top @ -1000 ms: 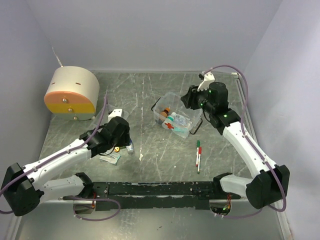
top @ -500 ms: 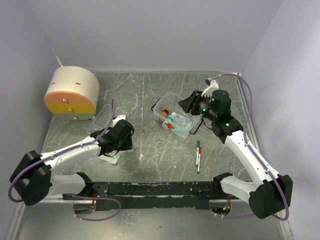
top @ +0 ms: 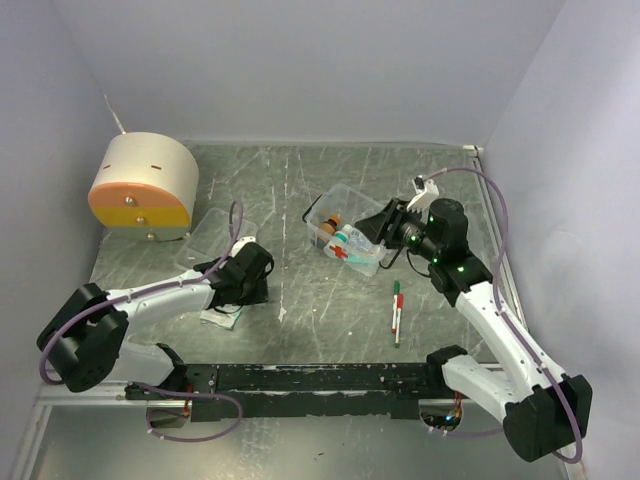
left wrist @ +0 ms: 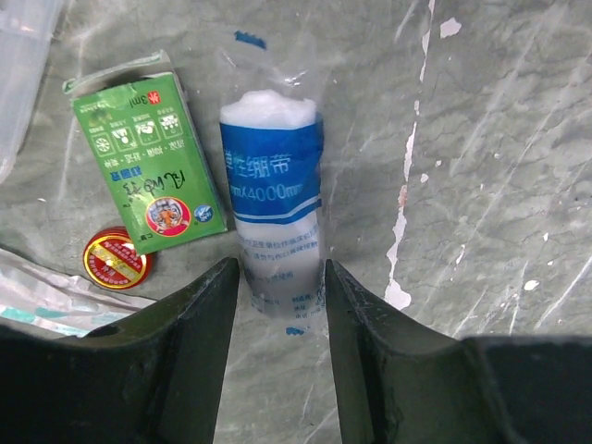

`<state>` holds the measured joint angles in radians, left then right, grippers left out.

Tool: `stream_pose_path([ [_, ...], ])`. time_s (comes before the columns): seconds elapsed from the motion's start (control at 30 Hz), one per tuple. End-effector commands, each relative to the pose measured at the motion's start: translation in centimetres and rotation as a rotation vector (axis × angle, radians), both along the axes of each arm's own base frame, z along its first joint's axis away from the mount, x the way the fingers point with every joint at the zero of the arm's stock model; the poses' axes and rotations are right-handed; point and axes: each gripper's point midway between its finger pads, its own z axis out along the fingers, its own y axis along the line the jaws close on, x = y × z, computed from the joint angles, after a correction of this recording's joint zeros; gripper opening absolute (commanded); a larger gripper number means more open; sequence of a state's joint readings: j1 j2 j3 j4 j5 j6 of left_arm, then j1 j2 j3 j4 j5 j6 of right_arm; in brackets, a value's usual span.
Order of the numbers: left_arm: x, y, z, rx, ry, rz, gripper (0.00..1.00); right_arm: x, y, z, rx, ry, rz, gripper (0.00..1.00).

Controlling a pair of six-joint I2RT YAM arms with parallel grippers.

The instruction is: Organize the medicine kit

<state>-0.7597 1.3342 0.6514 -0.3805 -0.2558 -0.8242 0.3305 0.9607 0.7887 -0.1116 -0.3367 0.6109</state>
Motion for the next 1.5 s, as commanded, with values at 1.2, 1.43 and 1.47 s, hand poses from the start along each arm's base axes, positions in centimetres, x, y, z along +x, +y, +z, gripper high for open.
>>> stream_pose_path([
  [1.2,-4.5,-9.1,16.2,-0.629,-0.325,-0.612,0.23,-10.3,12.2,-4.0,0.283,0.111,0.141,0.65],
  [1.43,-5.2,-9.6,17.6,-0.688,-0.355,-0.662,0.24,-9.5,12.6,-1.8,0.343,0.049,0.130,0.66],
  [1.47,-5.3,-9.6,17.7,-0.694,-0.356,-0.668,0.23,-9.5,12.5,-1.7,0.356,0.043,0.125,0.66],
])
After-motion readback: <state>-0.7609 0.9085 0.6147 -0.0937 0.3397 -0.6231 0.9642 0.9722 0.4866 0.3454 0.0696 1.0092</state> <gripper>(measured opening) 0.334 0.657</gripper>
